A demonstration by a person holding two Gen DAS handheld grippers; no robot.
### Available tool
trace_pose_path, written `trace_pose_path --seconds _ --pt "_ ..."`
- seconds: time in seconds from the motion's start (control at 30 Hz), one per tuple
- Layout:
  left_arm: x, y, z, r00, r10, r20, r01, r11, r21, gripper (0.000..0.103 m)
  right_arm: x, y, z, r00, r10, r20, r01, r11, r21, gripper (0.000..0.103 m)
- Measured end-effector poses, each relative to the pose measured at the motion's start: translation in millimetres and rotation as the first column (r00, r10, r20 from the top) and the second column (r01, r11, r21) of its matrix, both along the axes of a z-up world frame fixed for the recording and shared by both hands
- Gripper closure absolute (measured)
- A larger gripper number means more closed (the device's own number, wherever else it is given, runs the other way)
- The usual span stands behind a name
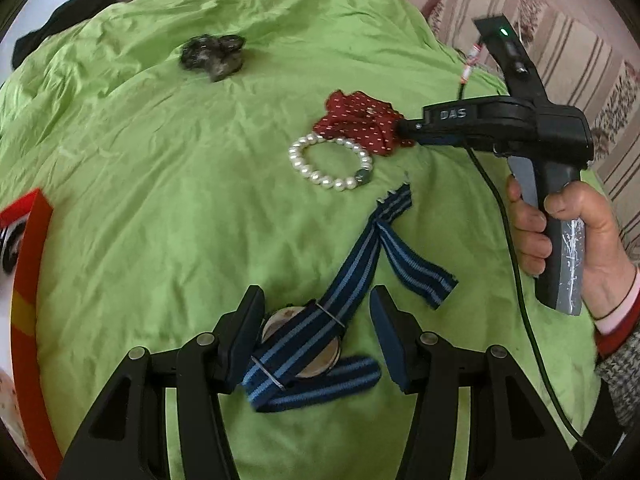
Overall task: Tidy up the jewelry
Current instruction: 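Grasp the blue-striped strap watch with the left tool while the right grasps the red bead bracelet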
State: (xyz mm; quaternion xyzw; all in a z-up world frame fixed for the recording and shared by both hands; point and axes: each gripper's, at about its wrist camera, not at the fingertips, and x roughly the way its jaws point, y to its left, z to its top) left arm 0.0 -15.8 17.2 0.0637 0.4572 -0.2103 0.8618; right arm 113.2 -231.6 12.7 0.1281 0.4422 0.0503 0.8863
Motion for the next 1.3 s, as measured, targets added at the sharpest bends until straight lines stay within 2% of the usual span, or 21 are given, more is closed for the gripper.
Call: trace_pose_path --seconds 0.03,0.07,0.1,0.2,0.27,0.4,0.43,0.47,0.5,0.77,0.8,0.83,0.87,0.9,0.93,1.13,1.17,1.2,1.23,1.3 --pt "-0.8 -5.1 -0.7 1.000 -0.013 0.009 0.013 1.000 0.014 0.050 -0.3 1.3 -0.1 1.000 0.008 0.003 -0.008 1.000 -0.014 0.081" --pt "-2.4 -10.6 -1.8 0.999 -0.030 0.018 0.029 0.999 0.030 0.050 -0.9 1.3 -0.2 1.000 0.019 0.002 -0.019 1.000 -0.013 0.092" --pt "-4.4 -15.9 -3.6 0.999 -0.044 0.024 0.042 0.998 0.052 0.050 -1.3 0.1 -0.1 1.000 0.022 -0.001 -0.022 1.000 -0.004 0.094" --pt "-9.5 -29.3 -7.7 0.997 -0.061 0.048 0.054 0.989 0.136 0.053 -5.5 -6.4 4.9 1.000 0.012 0.002 -0.012 0.999 0.035 0.095" --pt "-11.5 -30.6 -4.9 0.997 -0.065 0.047 0.058 0.988 0.146 0.062 -10.5 -9.6 12.9 1.000 0.002 0.017 -0.003 0.998 0.059 0.095" --pt "-18.7 -20.3 6.8 0.997 -0.036 0.062 0.028 0.992 0.126 0.062 -26.5 -17.2 32.2 0.998 -0.019 0.062 0.013 0.996 0.093 0.095" --pt "-21.6 -15.7 11.1 0.997 -0.029 0.071 0.021 0.993 0.119 0.074 -31.4 -20.2 36.8 0.997 -0.025 0.072 0.017 0.995 0.103 0.095" --pt "-23.5 -13.1 14.3 0.997 -0.024 0.073 0.015 0.993 0.118 0.097 -33.4 -20.7 39.8 0.997 -0.028 0.077 0.020 0.994 0.108 0.095" --pt "-25.7 -8.9 17.9 0.998 -0.005 0.070 -0.004 0.992 0.125 0.101 -37.1 -23.1 43.8 0.996 -0.034 0.085 0.024 0.993 0.116 0.095" --pt "-34.1 31.7 57.3 0.996 0.057 0.070 -0.053 0.997 -0.055 0.103 -55.8 -33.2 64.1 0.991 -0.058 0.118 0.035 0.981 0.189 0.095" --pt "-32.6 30.0 57.6 0.996 0.057 0.068 -0.053 0.997 -0.065 0.102 -57.1 -32.6 65.3 0.991 -0.058 0.119 0.034 0.980 0.195 0.095" --pt "-29.4 27.7 57.3 0.997 0.053 0.062 -0.048 0.996 -0.072 0.096 -58.2 -31.4 66.5 0.991 -0.058 0.119 0.033 0.979 0.202 0.095" --pt "-24.2 21.9 54.7 0.998 0.039 0.042 -0.036 0.996 -0.079 0.077 -58.5 -30.9 66.8 0.991 -0.057 0.119 0.031 0.978 0.207 0.095" --pt "-22.6 16.7 51.4 0.999 0.033 0.033 -0.030 0.996 -0.085 0.063 -59.0 -29.6 66.9 0.991 -0.055 0.118 0.029 0.976 0.214 0.095" --pt "-18.0 10.5 46.9 0.999 0.026 0.029 -0.023 0.995 -0.093 0.044 -59.3 -27.7 66.9 0.992 -0.050 0.116 0.023 0.975 0.219 0.095" --pt "5.6 -25.7 9.8 0.999 -0.025 -0.040 0.023 0.998 -0.050 0.042 -58.5 -23.5 61.7 0.994 -0.020 0.106 -0.002 0.979 0.204 0.095" --pt "9.0 -33.2 2.9 0.998 -0.039 -0.056 0.038 0.999 -0.026 0.047 -57.5 -23.5 59.8 0.995 -0.017 0.102 -0.004 0.980 0.198 0.095" --pt "10.0 -37.0 -0.7 0.997 -0.046 -0.063 0.046 0.999 -0.011 0.057 -56.8 -23.6 58.6 0.995 -0.015 0.098 -0.004 0.981 0.194 0.095" --pt "10.0 -40.6 -3.4 0.997 -0.042 -0.064 0.043 0.999 0.021 0.072 -55.9 -24.1 57.3 0.995 -0.015 0.095 -0.003 0.982 0.190 0.095" --pt "6.8 -41.6 -0.5 0.999 -0.039 -0.036 0.040 0.998 0.044 0.088 -55.3 -25.6 56.0 0.995 -0.016 0.094 -0.002 0.982 0.189 0.095"
